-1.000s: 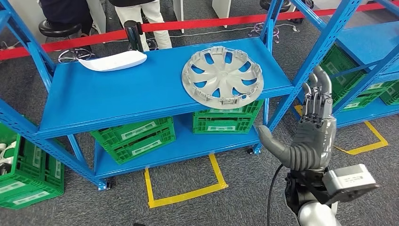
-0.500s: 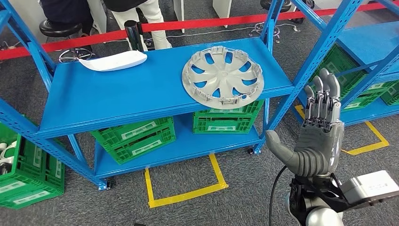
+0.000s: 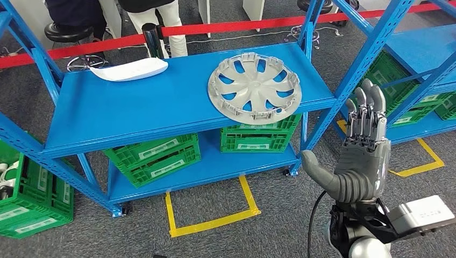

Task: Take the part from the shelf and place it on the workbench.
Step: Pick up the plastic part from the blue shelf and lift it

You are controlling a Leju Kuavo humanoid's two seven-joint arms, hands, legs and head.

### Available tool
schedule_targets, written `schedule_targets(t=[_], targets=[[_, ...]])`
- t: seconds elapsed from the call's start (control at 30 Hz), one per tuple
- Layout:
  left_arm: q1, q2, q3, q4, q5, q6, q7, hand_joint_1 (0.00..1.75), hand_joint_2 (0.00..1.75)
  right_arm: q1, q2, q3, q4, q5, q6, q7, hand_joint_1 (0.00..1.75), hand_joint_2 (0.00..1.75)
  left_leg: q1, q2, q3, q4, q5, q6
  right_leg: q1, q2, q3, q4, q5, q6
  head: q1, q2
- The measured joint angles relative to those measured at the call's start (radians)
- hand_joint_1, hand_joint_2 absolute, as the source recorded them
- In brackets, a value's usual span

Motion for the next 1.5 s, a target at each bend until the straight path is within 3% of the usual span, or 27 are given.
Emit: schedule_targets(t=[1.17,1.33,1.4,1.5], targets=[[0.0,0.003,0.0,0.0,-0.004,-0.001,0.003,0.0,0.0,0.002,0.0,0.006,0.0,0.0,0.003,-0.001,0.0,1.75,0.0,0.001,0.0,0.0,0.0,0.0,0.0,0.0,0.0,0.0,0.0,0.0,0.0,0.0],[0.0,0.004,0.0,0.001,-0.006,-0.001,0.003,0.0,0.0,0.003,0.0,0.006,-0.001,0.0,0.003,-0.001,0.0,1.75,-0.003,0.0,0.0,-0.004,0.005,0.013,-0.004,-0.001,-0.001,-0.008,0.005,0.013,-0.006,0.0],[-0.001,0.003,0.0,0.0,-0.006,-0.001,0.002,0.0,0.0,0.002,0.0,0.006,-0.004,0.0,0.003,-0.002,0.0,1.75,0.003,0.002,0.009,-0.024,0.015,0.022,-0.003,-0.001,-0.014,0.019,-0.014,0.018,-0.006,0.0],[-0.001,0.003,0.0,0.0,-0.006,-0.002,0.002,0.0,0.0,0.005,-0.001,0.006,-0.004,0.0,0.003,-0.002,0.0,1.75,0.004,0.002,0.014,-0.034,0.02,0.027,-0.005,0.0,-0.103,0.192,-0.087,0.024,0.003,0.0]])
